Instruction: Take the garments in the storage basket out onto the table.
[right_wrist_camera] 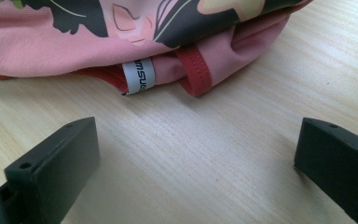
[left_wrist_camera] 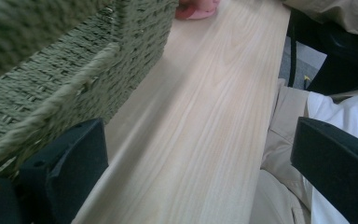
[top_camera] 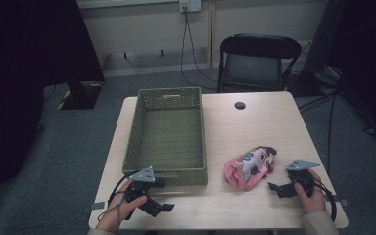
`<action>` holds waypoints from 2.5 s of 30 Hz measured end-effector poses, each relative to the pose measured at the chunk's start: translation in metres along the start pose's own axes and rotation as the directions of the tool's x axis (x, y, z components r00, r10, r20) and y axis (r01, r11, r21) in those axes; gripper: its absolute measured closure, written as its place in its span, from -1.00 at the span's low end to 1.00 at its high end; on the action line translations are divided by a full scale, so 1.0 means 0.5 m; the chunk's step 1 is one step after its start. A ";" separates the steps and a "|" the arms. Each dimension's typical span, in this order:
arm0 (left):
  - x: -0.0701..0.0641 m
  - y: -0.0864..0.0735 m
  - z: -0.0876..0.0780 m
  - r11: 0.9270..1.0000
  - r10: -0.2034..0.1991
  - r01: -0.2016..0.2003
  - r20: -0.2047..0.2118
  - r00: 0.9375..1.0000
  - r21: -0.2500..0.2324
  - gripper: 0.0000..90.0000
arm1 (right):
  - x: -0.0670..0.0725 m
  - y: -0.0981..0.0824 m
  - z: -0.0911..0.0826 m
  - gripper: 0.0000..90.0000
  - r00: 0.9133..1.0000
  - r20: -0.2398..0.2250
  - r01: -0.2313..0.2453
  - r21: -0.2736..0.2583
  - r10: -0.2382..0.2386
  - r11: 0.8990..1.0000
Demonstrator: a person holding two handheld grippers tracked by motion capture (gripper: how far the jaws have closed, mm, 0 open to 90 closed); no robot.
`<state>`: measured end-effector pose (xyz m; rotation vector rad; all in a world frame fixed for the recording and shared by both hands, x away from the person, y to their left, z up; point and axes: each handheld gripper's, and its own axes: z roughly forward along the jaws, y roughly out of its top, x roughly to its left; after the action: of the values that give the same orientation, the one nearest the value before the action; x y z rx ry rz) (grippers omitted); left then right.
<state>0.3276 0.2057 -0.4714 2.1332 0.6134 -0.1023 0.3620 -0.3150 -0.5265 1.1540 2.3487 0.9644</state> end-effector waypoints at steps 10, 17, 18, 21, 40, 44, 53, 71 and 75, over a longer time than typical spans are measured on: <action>0.003 -0.004 -0.008 1.000 0.005 -0.005 0.002 1.000 0.004 -0.93 | 0.000 0.000 0.000 -1.00 1.000 0.000 0.000 0.000 0.000 1.000; 0.010 -0.012 -0.018 1.000 -0.001 0.001 -0.009 1.000 0.001 -0.93 | 0.000 0.000 0.000 -1.00 1.000 0.000 0.000 0.000 0.000 1.000; 0.011 -0.013 -0.018 1.000 -0.002 0.002 -0.008 1.000 0.001 -0.93 | 0.000 0.000 0.000 -1.00 1.000 0.000 0.000 0.000 0.000 1.000; 0.012 -0.014 -0.023 1.000 -0.005 0.005 -0.007 1.000 -0.003 -0.93 | 0.000 0.000 0.000 -1.00 1.000 0.000 0.000 0.000 0.000 1.000; 0.021 -0.035 -0.040 1.000 -0.013 0.013 -0.006 1.000 -0.003 -0.93 | 0.000 0.000 0.000 -1.00 1.000 0.000 0.000 0.000 0.000 1.000; 0.023 -0.039 -0.044 1.000 -0.015 0.015 -0.010 1.000 -0.005 -0.93 | 0.000 0.000 0.000 -1.00 1.000 0.000 0.001 0.000 -0.001 1.000; 0.025 -0.048 -0.057 1.000 -0.027 0.026 -0.018 0.999 -0.013 -0.93 | 0.000 0.000 0.000 -1.00 1.000 0.000 0.001 0.000 -0.001 1.000; 0.033 -0.062 -0.073 0.999 -0.047 0.046 -0.027 0.999 -0.013 -0.93 | 0.000 0.000 0.000 -1.00 1.000 0.000 0.000 0.000 0.000 1.000; 0.036 -0.066 -0.078 0.999 -0.053 0.053 -0.035 0.998 -0.014 -0.93 | 0.000 0.000 0.000 -1.00 1.000 0.000 0.000 0.000 0.000 1.000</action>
<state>0.3222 0.2590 -0.4776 2.1106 0.6894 -0.0901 0.3621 -0.3150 -0.5265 1.1535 2.3495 0.9642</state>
